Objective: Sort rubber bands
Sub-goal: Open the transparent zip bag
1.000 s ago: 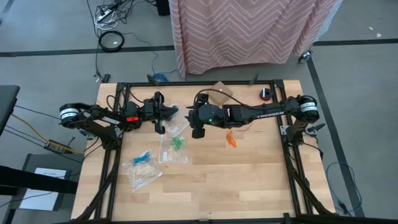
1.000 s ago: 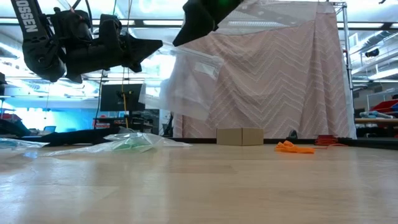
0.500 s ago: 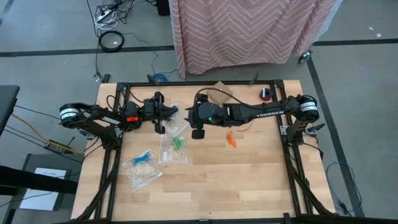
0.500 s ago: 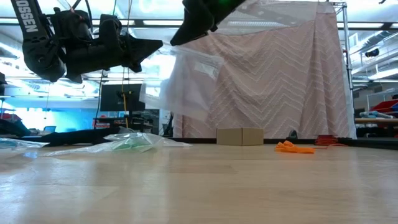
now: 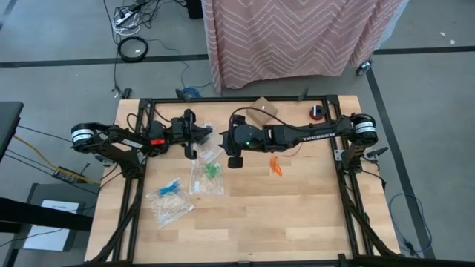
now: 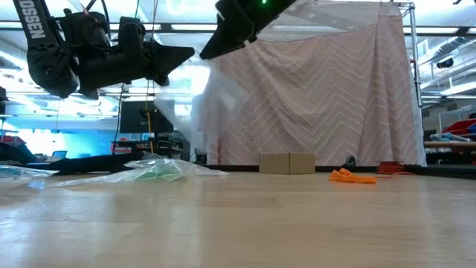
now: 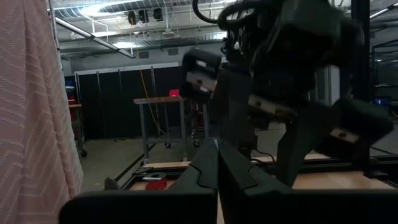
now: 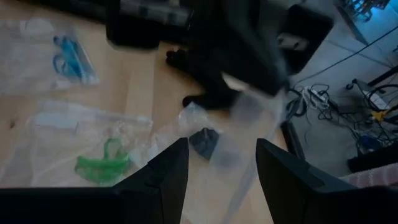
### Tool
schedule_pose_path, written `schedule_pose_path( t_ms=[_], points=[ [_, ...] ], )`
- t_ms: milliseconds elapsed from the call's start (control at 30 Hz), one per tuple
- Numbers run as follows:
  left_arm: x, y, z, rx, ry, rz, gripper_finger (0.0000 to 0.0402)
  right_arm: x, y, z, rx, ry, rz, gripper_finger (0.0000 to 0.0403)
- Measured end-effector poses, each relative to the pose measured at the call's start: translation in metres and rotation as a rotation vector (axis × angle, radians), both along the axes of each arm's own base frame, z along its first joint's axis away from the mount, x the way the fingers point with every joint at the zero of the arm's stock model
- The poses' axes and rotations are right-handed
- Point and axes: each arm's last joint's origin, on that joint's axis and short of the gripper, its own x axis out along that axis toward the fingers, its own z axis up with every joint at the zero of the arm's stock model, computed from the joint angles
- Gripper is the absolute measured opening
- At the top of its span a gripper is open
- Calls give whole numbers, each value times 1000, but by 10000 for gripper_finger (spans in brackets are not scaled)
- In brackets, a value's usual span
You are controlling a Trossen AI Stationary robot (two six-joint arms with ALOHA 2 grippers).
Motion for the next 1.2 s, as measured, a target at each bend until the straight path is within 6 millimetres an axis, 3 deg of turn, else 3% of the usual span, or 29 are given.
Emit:
schedule_pose_path(
  t_ms=[267,833,1200],
  points=[
    [0,0,1,-3,-5,-8,1,-1,-3,1,-62,-12,-105,173],
    [0,-1,1,-1,-2,-40,1,0,-16,3,-27,-42,-146,173],
    [0,-1,1,-1,-6,-42,1,1,-18,2,61,-53,-84,173]
  ],
)
